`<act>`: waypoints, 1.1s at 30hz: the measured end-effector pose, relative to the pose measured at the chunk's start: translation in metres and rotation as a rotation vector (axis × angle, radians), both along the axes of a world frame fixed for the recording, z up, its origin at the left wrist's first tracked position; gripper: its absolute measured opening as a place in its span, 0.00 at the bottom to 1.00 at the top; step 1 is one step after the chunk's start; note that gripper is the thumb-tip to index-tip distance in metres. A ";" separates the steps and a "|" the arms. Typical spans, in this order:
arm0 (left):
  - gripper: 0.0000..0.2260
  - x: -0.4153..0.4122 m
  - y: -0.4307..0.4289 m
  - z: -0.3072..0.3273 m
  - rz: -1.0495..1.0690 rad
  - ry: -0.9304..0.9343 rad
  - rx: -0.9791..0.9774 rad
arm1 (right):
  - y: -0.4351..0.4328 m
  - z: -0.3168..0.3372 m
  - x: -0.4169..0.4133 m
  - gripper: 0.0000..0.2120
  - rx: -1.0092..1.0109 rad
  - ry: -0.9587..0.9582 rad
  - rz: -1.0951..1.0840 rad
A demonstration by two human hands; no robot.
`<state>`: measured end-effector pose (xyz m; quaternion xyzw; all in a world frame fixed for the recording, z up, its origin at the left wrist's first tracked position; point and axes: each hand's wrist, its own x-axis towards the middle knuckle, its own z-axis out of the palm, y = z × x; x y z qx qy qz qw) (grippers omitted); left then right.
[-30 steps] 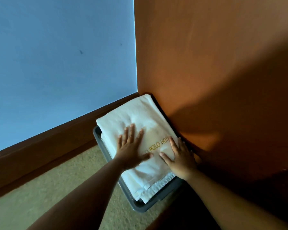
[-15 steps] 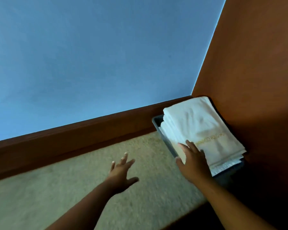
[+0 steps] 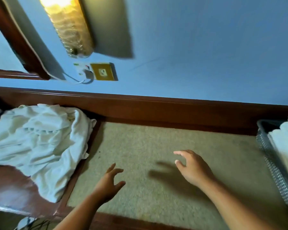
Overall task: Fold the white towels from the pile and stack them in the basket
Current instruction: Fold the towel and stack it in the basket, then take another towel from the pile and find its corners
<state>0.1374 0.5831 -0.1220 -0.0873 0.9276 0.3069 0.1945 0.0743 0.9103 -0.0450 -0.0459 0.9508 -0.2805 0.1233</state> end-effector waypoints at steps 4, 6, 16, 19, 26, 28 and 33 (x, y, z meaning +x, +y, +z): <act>0.21 0.012 -0.089 -0.008 0.112 -0.004 -0.063 | -0.074 -0.004 0.006 0.17 -0.022 -0.050 0.073; 0.22 0.005 -0.136 -0.013 0.145 0.054 -0.132 | -0.117 -0.008 0.003 0.17 -0.032 -0.088 0.099; 0.38 -0.077 -0.388 -0.047 0.140 0.115 -0.447 | -0.404 -0.082 -0.064 0.20 -0.184 -0.288 -0.103; 0.38 -0.075 -0.449 -0.058 0.149 0.041 -0.360 | -0.490 -0.107 -0.061 0.29 -0.175 -0.364 -0.210; 0.29 -0.082 -0.528 -0.058 0.041 0.111 -0.185 | -0.620 -0.103 -0.116 0.39 -0.087 -0.089 -0.145; 0.27 -0.083 -0.540 -0.049 0.049 0.133 -0.174 | -0.640 -0.102 -0.155 0.40 0.019 -0.106 -0.202; 0.25 -0.091 -0.569 -0.020 0.093 0.243 -0.134 | -0.663 -0.090 -0.202 0.20 0.249 -0.022 -0.097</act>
